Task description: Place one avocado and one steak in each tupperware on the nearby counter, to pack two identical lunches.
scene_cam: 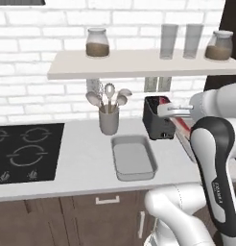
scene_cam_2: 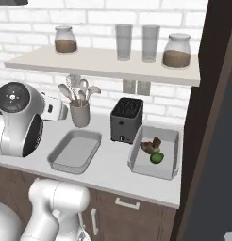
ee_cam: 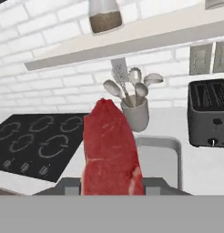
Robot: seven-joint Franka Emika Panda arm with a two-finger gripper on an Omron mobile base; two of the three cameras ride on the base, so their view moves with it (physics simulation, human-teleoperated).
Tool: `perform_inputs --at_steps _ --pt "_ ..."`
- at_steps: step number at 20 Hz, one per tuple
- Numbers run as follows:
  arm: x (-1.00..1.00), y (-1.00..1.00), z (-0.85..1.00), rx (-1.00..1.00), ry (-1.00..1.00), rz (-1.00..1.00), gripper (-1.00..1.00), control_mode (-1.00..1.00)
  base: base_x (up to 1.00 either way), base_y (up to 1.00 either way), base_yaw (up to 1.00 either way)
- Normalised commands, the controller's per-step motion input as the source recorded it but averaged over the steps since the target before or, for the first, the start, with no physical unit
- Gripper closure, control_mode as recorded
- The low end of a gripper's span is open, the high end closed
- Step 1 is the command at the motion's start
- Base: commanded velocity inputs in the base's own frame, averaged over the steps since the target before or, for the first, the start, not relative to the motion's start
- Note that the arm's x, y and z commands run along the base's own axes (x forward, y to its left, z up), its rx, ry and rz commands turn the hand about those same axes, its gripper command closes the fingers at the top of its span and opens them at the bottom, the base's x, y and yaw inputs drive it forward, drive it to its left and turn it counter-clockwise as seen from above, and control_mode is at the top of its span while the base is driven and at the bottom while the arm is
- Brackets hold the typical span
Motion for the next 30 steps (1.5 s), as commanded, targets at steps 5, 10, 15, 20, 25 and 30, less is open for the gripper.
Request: perform_inputs --at_steps 5,10,15,20,25,30 --pt "0.0 0.0 0.0 0.0 0.0 0.0 1.0 1.0 0.24 0.52 -0.61" --pt "0.0 0.0 -0.7 -0.15 -0.01 -0.46 1.0 -1.0 0.0 0.0 0.0" --pt "0.06 -0.13 -0.76 -0.02 0.05 -0.18 1.0 -1.0 0.0 0.0 0.0" --pt "0.25 0.02 -0.65 0.0 0.11 -0.11 1.0 -1.0 0.0 0.0 0.0" --pt "0.33 0.37 -0.74 0.0 0.15 -0.16 1.0 -1.0 0.0 0.0 0.0" --pt "0.33 0.34 -0.84 0.0 0.08 -0.08 1.0 -1.0 0.0 0.0 0.0"
